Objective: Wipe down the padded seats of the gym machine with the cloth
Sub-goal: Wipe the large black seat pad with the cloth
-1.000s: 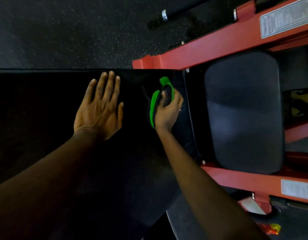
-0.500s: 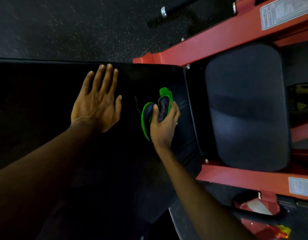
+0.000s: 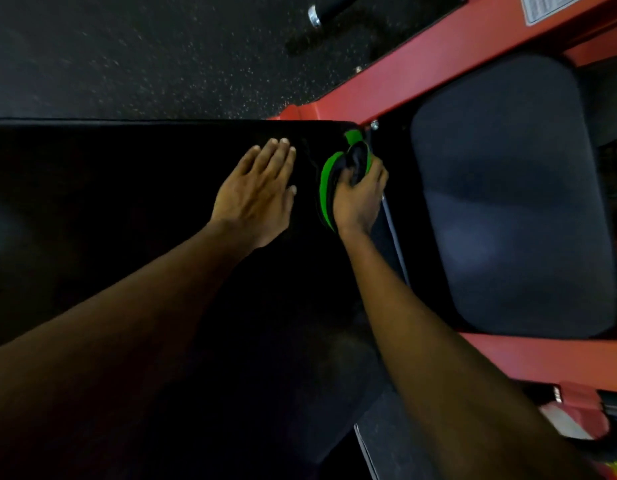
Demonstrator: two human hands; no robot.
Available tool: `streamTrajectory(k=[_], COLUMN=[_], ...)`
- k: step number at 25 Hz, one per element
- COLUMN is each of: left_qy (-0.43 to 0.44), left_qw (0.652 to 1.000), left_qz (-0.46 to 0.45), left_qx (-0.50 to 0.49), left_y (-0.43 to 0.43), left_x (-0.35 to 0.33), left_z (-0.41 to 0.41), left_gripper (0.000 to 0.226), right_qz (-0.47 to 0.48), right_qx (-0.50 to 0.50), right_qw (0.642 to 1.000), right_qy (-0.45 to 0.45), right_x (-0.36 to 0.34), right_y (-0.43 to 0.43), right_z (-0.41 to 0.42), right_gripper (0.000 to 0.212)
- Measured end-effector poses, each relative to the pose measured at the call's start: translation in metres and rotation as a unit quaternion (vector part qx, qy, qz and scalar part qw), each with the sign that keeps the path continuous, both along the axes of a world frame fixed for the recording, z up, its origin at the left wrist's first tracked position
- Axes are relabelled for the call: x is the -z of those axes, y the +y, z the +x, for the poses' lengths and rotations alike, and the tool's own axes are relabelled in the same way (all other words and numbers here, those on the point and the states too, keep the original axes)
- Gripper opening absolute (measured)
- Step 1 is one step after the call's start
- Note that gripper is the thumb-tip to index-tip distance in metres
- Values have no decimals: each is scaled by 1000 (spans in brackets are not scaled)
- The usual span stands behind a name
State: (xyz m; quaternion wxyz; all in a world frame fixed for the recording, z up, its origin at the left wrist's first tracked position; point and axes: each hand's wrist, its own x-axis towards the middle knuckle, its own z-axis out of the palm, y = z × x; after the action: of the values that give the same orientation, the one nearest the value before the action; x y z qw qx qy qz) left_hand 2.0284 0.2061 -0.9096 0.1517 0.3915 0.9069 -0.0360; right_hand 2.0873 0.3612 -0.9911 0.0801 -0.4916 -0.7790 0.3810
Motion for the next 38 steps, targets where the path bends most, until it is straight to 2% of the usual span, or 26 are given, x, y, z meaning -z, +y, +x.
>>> streamTrajectory(k=[5,10,14,21,23,25,28,30,31,35,38], left_qy=[19,6,4,-3,0,3,4,5,3,-3,1], left_qw=[999,998,998,999,999,999,998,999,999,998,998], left_qz=[-35,-55,-59,-45,-44,-45,-50,-49,-48,-53,-53], left_qx=[-15,-23,-17,-26,-23,-22,-21,-23,-23,-17,-21], left_y=[2,5,8,7,8,8,8,7,8,8,7], left_x=[10,11,11,9,10,10,11,11,10,11,9], left_z=[1,-1,-1,-3,-2,-2,-2,-2,-2,-2,-3], left_gripper=[68,68,68,71,71,69,68,68,69,67,68], right_qz=[-48,-30,-4,-12,-17,-20,27,35,32,-9,-5], right_qx=[-73,1,-35,-109,-67,-6,-56,-86,-68,76,81], right_qw=[996,999,999,994,997,999,998,996,997,993,992], right_qy=[15,-30,-32,8,-16,-42,-17,10,8,-86,-95], right_x=[-20,8,28,16,17,16,14,15,18,13,8], right_y=[-40,17,59,38,36,36,44,48,51,37,29], right_z=[66,-34,-83,29,24,-18,-61,-45,-23,85,70], right_gripper=[63,61,54,52,52,63,63,56,52,49,55])
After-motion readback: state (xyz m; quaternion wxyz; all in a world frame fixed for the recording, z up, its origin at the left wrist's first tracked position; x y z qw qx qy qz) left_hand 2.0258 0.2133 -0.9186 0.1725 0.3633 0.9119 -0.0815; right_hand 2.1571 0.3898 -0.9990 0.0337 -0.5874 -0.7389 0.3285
